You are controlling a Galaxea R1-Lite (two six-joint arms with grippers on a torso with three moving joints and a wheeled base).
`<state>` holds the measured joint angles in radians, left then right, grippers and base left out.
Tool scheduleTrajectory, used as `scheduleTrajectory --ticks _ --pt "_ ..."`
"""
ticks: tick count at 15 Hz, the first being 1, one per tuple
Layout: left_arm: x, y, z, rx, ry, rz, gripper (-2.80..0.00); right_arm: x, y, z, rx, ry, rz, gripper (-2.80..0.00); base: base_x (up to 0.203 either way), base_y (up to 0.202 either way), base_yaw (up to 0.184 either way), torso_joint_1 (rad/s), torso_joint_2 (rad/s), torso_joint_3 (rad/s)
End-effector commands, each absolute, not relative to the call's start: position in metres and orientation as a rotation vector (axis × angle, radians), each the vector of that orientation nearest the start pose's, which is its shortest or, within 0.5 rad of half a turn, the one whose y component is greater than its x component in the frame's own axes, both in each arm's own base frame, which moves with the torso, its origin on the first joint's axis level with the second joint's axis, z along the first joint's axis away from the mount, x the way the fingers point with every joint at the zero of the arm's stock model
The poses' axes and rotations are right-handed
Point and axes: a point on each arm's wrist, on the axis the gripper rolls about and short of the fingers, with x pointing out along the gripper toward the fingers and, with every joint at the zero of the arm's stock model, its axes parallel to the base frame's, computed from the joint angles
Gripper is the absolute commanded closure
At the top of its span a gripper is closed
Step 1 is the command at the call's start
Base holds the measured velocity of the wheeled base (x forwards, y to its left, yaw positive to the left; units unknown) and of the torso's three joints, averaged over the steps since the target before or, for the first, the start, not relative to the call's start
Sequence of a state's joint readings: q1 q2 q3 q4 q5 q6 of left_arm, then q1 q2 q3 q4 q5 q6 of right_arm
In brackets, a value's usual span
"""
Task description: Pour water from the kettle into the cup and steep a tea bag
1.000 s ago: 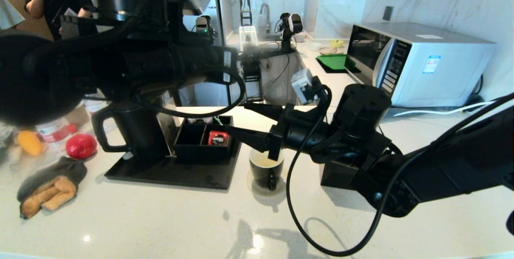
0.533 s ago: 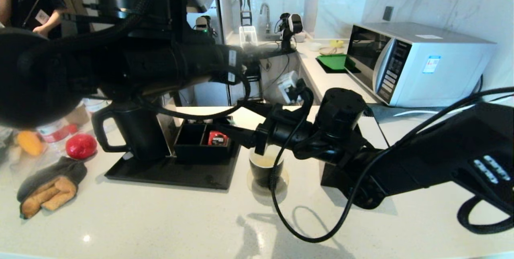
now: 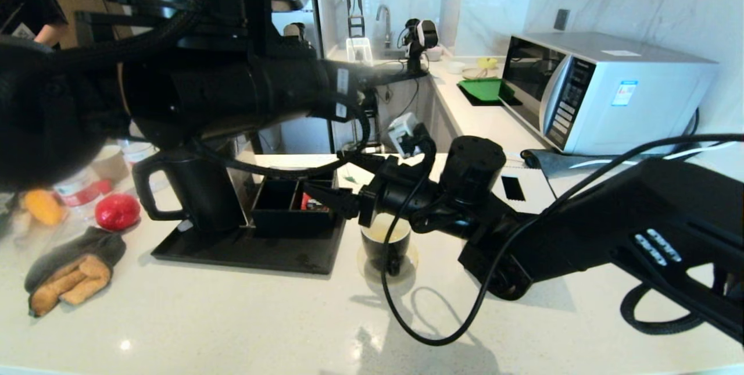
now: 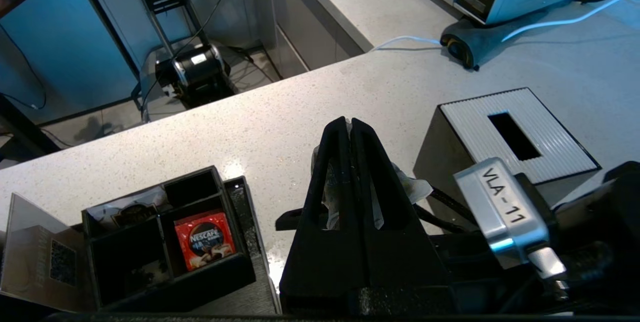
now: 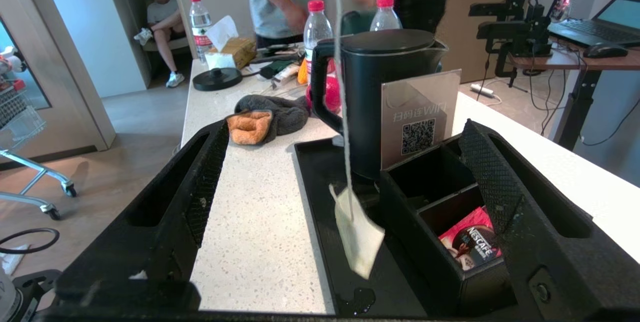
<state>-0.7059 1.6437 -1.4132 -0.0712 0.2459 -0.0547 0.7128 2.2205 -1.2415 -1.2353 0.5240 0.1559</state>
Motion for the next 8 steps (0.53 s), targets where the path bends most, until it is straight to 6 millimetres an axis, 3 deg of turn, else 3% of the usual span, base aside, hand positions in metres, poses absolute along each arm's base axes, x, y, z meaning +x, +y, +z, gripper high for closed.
scheduleTrajectory --ticks 1,3,4,8 --pt "0.2379 -0.1973 0.3172 0.019 0.153 -0.457 0.0 0.3243 0.2956 0.1602 0.161 -0.18 1.253 -2.8 0.0 0.0 0.0 0.0 0.0 0.0" --pt "0.2381 -0.1978 0.3168 0.019 0.154 -0.459 0.0 0.3243 0.2956 0.1603 0.162 -0.181 1.253 -2.8 0.0 0.0 0.0 0.0 0.0 0.0" --pt "0.237 -0.199 0.3168 0.02 0.154 -0.464 0.0 0.3239 0.296 0.1603 0.161 -0.18 1.254 0.0 0.0 0.0 0.0 0.0 0.0 0.0" --pt "0.2346 -0.202 0.316 0.022 0.157 -0.476 0.0 0.3242 0.2955 0.1599 0.162 -0.178 1.253 0.0 0.0 0.0 0.0 0.0 0.0 0.0"
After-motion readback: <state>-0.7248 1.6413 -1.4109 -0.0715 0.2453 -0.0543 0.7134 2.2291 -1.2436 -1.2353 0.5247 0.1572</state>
